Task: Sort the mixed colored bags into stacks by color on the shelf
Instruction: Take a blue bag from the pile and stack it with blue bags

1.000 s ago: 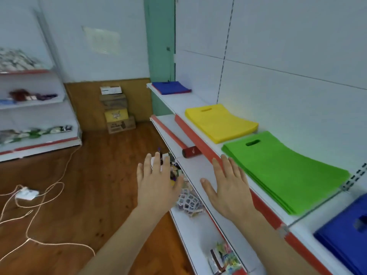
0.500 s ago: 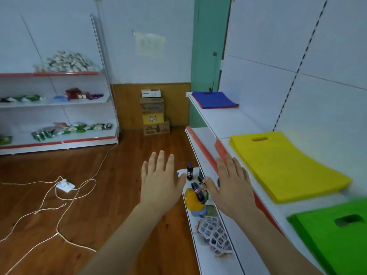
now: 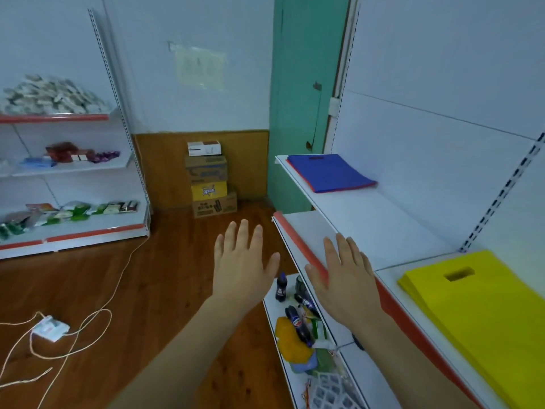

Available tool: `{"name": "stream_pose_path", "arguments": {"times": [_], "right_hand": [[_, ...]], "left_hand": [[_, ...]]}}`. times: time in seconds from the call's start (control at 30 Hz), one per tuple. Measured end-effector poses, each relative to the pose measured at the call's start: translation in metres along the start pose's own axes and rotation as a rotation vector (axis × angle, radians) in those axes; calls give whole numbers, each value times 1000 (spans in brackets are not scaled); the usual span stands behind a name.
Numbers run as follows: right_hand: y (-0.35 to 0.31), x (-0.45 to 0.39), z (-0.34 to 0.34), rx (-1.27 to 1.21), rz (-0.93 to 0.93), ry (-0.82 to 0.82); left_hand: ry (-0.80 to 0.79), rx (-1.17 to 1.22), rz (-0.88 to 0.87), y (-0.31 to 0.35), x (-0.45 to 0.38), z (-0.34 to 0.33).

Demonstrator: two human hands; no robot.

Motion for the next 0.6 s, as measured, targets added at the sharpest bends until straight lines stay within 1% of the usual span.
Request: {"name": "stream_pose_path", "arguments": {"times": [0.17,0.4,0.6], "right_hand": [[3,-68,-41,25,-52,-15],[8,-186,-96,17,-114,4],[12,-276,-131,5,-147,20]], "left_hand": [[-39,47,-48,-12,-63,-56],[-43,57,-97,-24,-171,-139],[-34,62,-130,-30,-259,-197]]}}
Point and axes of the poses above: each hand's wrist, its own x-axis away from the middle knuckle, its own z-axis out of the back of the hand, y = z × x, the point moved 10 cm from there along -x, towards the middle knuckle, and after that the axes turned 15 degrees about y, right-handed, at the moved point
